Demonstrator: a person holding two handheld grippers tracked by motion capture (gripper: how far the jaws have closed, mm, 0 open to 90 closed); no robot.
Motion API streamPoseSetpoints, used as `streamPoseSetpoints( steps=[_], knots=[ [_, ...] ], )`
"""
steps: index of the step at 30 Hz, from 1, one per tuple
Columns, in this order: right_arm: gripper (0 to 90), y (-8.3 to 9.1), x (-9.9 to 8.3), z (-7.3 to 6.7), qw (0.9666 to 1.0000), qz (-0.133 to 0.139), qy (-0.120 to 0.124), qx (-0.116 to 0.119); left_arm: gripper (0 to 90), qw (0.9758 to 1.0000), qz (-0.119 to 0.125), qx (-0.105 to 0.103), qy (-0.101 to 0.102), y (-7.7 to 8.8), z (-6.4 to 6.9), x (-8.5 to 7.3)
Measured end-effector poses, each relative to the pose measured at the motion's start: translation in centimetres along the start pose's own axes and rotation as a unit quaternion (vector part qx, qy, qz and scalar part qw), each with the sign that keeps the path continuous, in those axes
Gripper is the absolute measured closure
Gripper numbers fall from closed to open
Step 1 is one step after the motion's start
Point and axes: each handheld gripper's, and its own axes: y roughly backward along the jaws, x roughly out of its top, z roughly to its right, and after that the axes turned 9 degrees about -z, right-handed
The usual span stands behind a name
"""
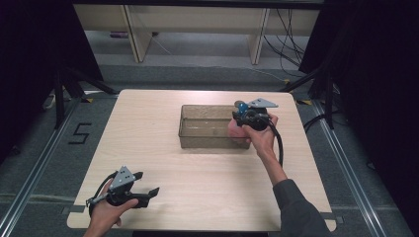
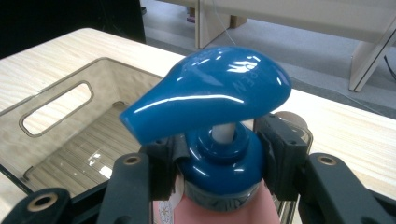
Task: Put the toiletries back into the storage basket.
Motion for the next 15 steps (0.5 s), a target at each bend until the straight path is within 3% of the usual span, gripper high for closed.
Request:
streamPoseSetpoints(
  steps=[5,6,7,8,11,13,14,15],
  knots=[
    [53.8,0.02,-0.18,-0.09,1.0000,-0.002,0.003,-0.005,15.9,1.0000,0.000,0.004,0.000,0.08,0.02,0.02],
    [53.8,0.02,-0.22,0.13,0.9999,0.001,0.015,-0.008,15.9,1.0000,0.000,0.000,0.000,0.04,0.00,-0.01],
    [53.8,0.03,-0.31,0.15,0.9999,0.003,0.014,-0.007,15.9,1.0000,0.000,0.001,-0.001,0.05,0.01,-0.06],
    [53.8,0.13,-0.41,-0.04,1.0000,-0.007,-0.001,0.002,15.9,1.0000,0.002,0.000,0.000,0.02,0.02,-0.09],
    [53.8,0.10,-0.58,-0.04,1.0000,-0.001,-0.001,0.002,15.9,1.0000,0.002,0.001,0.000,0.01,-0.01,0.02],
    [53.8,0.17,-0.61,-0.09,1.0000,-0.002,0.001,0.001,15.9,1.0000,-0.001,0.002,0.002,0.03,0.04,-0.06],
    [53.8,0.23,-0.55,0.13,0.9998,0.000,0.018,-0.005,15.9,1.0000,-0.001,0.001,0.002,0.05,0.04,-0.09],
    [53.8,0.26,-0.55,0.03,0.9999,-0.002,0.015,-0.001,15.9,1.0000,0.002,0.001,-0.001,0.02,0.00,-0.06]
  ],
)
